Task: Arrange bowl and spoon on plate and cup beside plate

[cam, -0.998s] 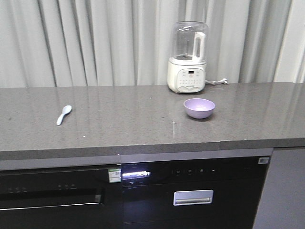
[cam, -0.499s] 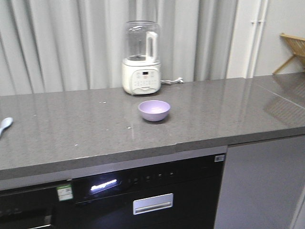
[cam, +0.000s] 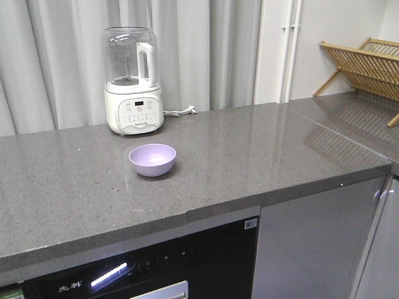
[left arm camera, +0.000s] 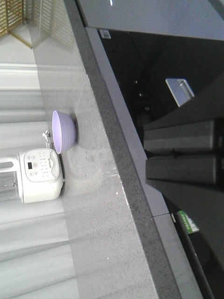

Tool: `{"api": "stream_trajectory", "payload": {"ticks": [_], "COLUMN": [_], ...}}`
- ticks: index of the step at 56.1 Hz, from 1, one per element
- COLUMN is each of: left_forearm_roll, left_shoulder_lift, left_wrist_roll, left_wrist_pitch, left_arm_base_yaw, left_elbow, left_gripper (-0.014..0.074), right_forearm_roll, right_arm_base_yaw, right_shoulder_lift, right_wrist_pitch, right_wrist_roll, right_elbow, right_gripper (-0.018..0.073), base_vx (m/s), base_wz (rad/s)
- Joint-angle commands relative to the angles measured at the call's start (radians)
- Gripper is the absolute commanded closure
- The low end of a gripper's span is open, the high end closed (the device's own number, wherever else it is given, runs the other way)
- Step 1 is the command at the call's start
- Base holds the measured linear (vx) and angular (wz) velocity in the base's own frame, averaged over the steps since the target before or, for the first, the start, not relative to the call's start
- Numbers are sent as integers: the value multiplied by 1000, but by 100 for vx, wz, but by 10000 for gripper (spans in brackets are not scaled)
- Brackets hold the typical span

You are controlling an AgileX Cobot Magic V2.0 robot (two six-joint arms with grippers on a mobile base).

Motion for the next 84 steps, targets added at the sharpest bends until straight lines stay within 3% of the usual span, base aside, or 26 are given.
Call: {"api": "stream_trajectory", "payload": {"ticks": [1, 52, 84], "left_forearm_roll": [-3, -3, -3], "left_shoulder_lift": [-16, -16, -16], "left_wrist_roll": [-1, -1, -1], "left_wrist_pitch": [-82, -82, -82], "left_arm_base_yaw": [-1, -1, -1], "left_elbow": [-26, -26, -26], "left_gripper": [594, 594, 594], "right_forearm_roll": [-6, -6, -6], "right_arm_base_yaw": [-6, -6, -6], "right_shoulder_lift": [-4, -4, -4], "right_wrist_pitch": [-83, -83, -83], "right_wrist_roll": [-4, -4, -4], "right_elbow": [3, 3, 3], "right_gripper": [567, 567, 567], "base_vx": [23, 23, 21], "base_wz": [6, 38, -1]}}
